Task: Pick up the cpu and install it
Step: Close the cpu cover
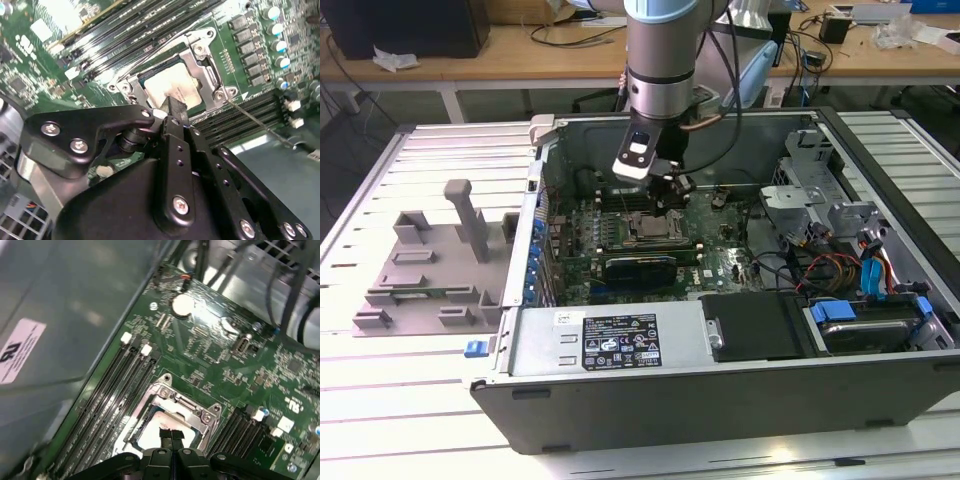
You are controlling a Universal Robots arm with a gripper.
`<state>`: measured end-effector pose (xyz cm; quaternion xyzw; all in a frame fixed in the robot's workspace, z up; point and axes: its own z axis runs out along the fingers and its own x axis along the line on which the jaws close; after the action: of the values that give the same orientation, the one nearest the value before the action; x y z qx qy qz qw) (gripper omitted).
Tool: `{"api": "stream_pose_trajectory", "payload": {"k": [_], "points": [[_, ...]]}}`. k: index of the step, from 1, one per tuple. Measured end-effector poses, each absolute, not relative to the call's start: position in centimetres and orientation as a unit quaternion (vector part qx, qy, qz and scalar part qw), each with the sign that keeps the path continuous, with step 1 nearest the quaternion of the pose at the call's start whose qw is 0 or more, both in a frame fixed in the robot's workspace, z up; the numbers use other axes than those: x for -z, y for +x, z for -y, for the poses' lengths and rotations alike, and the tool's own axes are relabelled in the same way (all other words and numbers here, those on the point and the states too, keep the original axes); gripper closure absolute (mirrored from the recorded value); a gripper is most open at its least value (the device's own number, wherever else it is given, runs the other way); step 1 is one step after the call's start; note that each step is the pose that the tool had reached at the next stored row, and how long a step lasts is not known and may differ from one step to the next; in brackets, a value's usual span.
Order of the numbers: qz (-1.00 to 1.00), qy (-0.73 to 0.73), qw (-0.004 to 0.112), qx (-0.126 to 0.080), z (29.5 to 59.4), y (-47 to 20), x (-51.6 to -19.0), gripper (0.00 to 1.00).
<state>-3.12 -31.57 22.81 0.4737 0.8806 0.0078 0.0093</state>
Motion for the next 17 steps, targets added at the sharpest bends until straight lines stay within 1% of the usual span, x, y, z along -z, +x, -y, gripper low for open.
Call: {"api": "stream_pose_trajectory", "payload": {"k": [8, 17], "points": [[-0.93, 0.368, 0.008, -0.009, 31.57, -3.12, -22.79, 0.89], [-0.959, 0.285, 0.008, -0.007, 31.58, -3.12, -22.76, 0.89]]}}
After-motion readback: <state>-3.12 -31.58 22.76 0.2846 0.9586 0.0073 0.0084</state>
